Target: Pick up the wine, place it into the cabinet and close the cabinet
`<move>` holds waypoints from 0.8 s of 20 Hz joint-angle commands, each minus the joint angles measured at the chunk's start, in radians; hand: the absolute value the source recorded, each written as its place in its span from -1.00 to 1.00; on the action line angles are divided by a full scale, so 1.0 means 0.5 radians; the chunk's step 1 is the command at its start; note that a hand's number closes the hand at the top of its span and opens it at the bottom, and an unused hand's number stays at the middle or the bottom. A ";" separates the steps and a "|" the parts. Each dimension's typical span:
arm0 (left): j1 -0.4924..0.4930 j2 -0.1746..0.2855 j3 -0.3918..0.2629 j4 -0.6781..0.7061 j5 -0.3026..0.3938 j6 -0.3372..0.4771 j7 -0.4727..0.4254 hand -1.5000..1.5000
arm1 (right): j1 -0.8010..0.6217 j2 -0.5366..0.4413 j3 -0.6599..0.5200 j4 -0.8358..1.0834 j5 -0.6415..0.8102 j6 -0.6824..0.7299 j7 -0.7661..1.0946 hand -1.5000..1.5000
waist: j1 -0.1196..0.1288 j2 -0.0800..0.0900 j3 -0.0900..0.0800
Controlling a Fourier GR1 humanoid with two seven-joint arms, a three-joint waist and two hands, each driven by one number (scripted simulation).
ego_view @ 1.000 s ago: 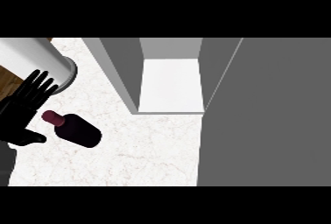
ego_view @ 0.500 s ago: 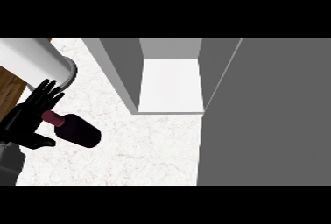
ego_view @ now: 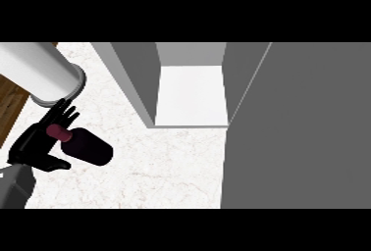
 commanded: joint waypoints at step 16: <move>-0.216 -0.068 -0.105 0.802 -0.348 0.042 -0.673 -1.00 | -0.053 0.004 0.024 -0.092 0.040 -0.038 0.126 -1.00 | -0.018 0.008 -0.004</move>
